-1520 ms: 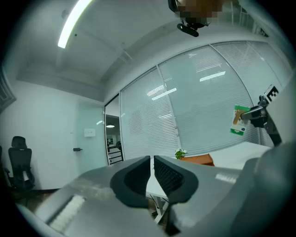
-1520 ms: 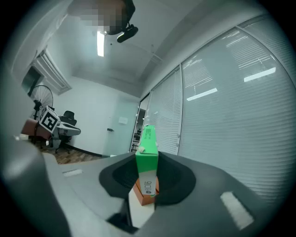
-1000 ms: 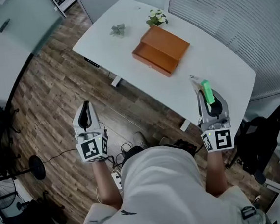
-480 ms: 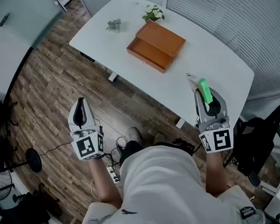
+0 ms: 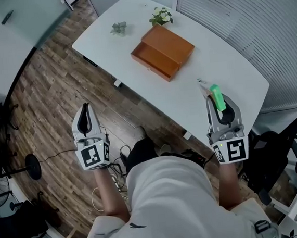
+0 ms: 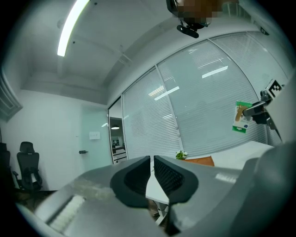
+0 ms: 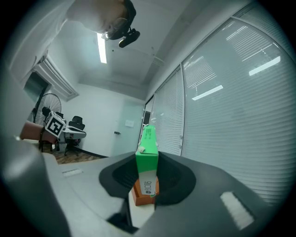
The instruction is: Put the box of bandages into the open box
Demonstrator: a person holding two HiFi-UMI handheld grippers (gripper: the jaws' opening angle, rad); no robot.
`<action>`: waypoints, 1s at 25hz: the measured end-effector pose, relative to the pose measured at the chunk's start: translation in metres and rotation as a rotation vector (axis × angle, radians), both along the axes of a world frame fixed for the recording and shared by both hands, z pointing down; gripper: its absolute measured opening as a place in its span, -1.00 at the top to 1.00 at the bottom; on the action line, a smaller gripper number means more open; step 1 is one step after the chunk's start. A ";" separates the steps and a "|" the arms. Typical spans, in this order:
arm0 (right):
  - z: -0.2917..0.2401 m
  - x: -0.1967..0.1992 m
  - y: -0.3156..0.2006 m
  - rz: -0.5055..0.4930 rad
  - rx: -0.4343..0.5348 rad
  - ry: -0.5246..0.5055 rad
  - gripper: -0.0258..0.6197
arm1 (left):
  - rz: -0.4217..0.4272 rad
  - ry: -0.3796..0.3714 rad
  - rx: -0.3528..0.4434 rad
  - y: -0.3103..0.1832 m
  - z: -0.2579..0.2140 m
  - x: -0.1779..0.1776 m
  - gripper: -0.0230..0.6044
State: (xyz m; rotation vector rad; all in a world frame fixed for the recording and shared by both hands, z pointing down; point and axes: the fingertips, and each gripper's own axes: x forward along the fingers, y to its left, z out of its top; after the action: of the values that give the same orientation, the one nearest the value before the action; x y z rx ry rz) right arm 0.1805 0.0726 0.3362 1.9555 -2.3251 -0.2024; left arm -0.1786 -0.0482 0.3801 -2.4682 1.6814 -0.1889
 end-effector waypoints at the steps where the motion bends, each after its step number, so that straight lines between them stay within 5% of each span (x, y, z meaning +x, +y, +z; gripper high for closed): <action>1: 0.000 0.001 -0.004 0.001 0.002 -0.002 0.65 | 0.001 0.000 0.000 -0.004 0.000 0.001 0.82; 25: 0.035 0.000 -0.149 0.097 -0.082 0.004 0.65 | 0.147 0.011 -0.051 -0.166 0.026 0.037 0.82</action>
State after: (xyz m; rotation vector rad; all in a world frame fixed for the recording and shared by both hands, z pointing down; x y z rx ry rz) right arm 0.1803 -0.0769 0.3710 2.0198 -2.1928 -0.1015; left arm -0.1417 -0.2147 0.4060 -2.6210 1.5093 -0.2039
